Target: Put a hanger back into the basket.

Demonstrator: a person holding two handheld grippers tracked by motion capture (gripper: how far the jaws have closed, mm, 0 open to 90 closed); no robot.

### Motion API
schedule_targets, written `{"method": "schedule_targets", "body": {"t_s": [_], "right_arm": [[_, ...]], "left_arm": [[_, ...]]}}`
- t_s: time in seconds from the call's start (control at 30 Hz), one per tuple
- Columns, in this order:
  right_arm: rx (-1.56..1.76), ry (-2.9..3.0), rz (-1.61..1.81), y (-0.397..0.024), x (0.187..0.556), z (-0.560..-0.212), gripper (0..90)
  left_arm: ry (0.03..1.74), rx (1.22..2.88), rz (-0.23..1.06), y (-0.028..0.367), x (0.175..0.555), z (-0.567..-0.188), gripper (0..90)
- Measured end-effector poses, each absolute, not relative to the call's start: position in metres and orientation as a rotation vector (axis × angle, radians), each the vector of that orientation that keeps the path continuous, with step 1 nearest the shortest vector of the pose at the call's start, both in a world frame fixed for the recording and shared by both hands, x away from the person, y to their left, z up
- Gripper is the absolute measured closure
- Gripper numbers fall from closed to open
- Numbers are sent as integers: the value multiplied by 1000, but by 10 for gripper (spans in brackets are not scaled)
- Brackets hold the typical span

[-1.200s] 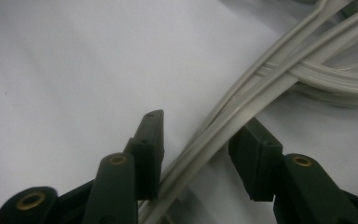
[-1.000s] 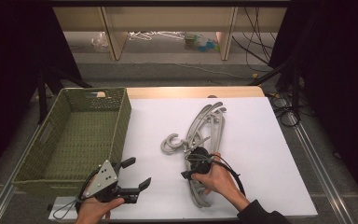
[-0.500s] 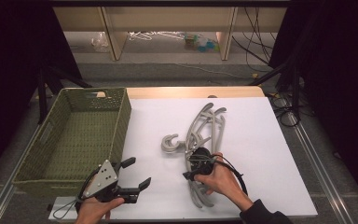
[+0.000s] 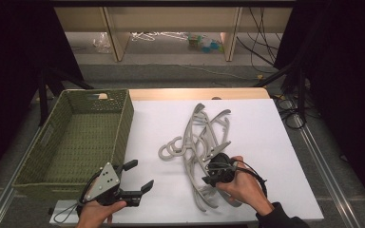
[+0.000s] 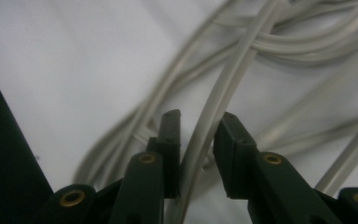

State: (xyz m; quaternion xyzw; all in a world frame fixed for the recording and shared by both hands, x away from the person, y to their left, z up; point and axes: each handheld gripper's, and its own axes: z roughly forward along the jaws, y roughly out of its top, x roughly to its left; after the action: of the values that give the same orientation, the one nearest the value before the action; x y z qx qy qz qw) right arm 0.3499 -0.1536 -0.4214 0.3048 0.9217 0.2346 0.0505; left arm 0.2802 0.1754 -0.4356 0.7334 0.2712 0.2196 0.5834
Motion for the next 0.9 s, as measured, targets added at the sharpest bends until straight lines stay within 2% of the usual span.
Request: {"method": "schedule_targets", "body": {"t_s": [0.23, 0.6, 0.73, 0.9], "right_arm": [[844, 2750, 605, -176, 351, -417, 824], [719, 2709, 705, -188, 342, -399, 825], [643, 2711, 860, -195, 328, -387, 824], [588, 2804, 959, -192, 321, -393, 825]], "left_arm": [[635, 1715, 512, 176, 280, -436, 175], [636, 1721, 518, 175, 280, -436, 178], [623, 1732, 536, 175, 280, -436, 181], [615, 1746, 544, 174, 279, -437, 188]]}}
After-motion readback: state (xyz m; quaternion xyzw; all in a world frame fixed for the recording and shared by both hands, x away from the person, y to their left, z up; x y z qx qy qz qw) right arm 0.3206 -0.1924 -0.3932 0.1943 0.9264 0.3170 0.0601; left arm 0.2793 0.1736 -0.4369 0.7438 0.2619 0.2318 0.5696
